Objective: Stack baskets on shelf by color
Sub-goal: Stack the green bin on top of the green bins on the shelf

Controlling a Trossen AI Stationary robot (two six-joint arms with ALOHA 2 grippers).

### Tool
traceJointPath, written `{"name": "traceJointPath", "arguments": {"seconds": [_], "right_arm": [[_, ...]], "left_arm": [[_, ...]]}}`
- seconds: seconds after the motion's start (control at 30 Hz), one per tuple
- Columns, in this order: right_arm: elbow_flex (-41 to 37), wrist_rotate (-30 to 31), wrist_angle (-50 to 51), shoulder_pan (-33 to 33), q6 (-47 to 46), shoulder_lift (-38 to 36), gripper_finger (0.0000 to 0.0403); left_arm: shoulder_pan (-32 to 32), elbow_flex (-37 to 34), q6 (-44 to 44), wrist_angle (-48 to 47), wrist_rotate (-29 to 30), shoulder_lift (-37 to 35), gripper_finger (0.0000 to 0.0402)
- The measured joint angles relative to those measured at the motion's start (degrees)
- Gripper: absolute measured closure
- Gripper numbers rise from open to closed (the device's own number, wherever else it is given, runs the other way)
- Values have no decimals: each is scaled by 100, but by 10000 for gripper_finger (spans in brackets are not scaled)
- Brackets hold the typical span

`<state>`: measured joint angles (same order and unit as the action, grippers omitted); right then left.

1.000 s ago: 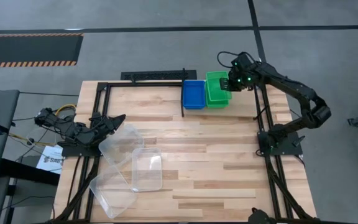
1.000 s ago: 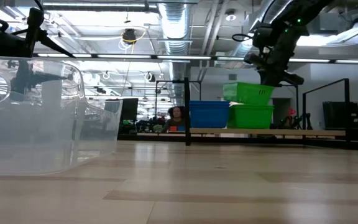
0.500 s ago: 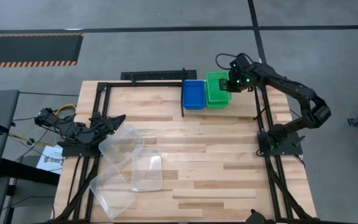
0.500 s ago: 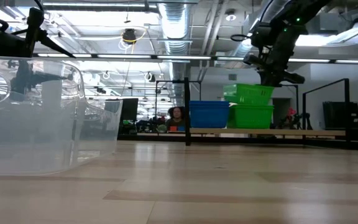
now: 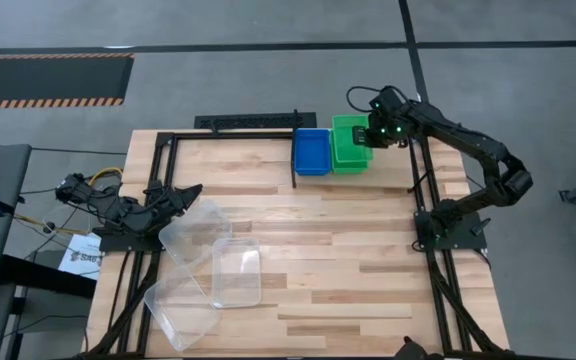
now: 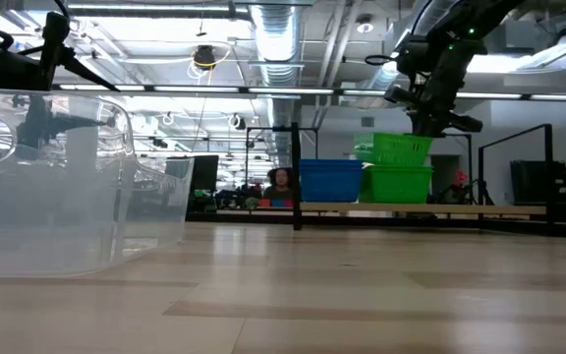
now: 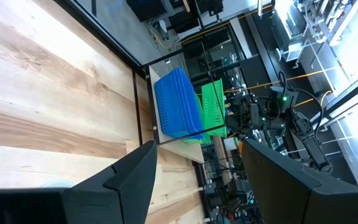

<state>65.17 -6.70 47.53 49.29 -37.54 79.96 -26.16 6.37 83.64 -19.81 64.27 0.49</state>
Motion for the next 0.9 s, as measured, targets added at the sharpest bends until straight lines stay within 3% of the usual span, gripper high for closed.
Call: {"name": "traceJointPath", "arguments": {"seconds": [0.9], "right_arm": [[-2,315,-55,-170,-109,11,370]], "left_arm": [[0,0,-87,0,-2,0,178]]}}
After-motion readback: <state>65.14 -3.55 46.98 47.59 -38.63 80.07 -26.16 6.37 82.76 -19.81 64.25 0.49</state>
